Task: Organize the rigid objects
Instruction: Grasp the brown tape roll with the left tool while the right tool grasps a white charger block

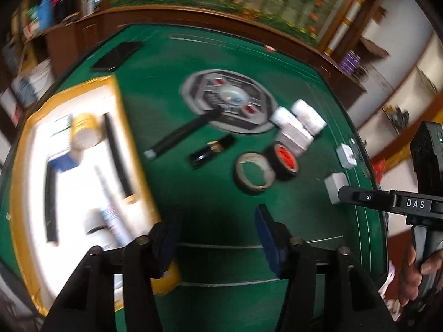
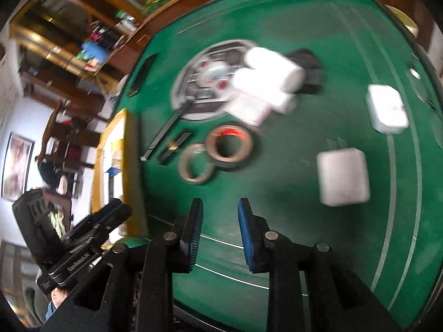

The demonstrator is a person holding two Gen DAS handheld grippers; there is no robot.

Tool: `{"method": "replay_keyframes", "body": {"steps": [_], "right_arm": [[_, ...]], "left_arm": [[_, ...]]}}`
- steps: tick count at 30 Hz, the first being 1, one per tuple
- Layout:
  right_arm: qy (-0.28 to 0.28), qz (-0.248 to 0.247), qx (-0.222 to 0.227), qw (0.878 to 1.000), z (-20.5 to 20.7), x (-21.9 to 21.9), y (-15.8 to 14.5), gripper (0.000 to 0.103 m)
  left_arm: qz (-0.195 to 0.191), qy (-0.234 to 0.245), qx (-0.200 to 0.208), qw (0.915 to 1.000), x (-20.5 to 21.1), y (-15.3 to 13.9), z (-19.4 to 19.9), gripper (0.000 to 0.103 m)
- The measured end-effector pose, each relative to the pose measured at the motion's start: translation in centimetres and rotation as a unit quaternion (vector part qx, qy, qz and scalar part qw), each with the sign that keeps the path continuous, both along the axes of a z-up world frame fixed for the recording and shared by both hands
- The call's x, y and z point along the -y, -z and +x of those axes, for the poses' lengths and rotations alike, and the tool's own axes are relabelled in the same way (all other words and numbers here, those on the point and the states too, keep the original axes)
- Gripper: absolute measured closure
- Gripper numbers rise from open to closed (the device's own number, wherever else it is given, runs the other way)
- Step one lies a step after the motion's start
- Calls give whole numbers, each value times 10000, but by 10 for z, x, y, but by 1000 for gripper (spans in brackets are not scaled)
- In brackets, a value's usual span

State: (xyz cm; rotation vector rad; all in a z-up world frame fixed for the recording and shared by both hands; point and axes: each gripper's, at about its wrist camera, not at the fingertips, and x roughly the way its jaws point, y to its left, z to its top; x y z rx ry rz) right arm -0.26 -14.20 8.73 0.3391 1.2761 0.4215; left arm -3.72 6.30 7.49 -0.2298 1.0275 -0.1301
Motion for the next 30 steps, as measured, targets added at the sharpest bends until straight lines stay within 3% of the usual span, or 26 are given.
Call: {"method": "replay_keyframes", "body": {"steps": [2, 8, 13, 18, 20, 21, 30], "right_arm": [[165, -52, -29, 9998, -4, 18, 5, 72], [587, -52, -51, 9982, -13, 59, 8, 65], [811, -42, -31, 9967, -20, 82, 9, 63], [951, -71, -73, 9954, -23, 96, 12, 63], [957, -87, -103, 9953, -22, 98, 14, 62], [947, -112, -111, 9954, -20, 99, 15, 58], [672, -668, 16, 9955, 6, 80, 22, 41]], "left_arm": [[189, 202, 30, 9996, 17, 3, 10, 35], [504, 631, -306, 9963, 53, 31, 45, 34], [785, 671, -552, 9931, 64, 54, 69, 34], [1122, 696, -344, 9906, 73, 62, 87, 33], [1179, 700, -246, 9903, 74, 63, 86, 35], [1180, 732, -211, 9901, 74, 64, 85, 41], [997, 806, -239, 9915, 73, 60, 26, 41]]}}
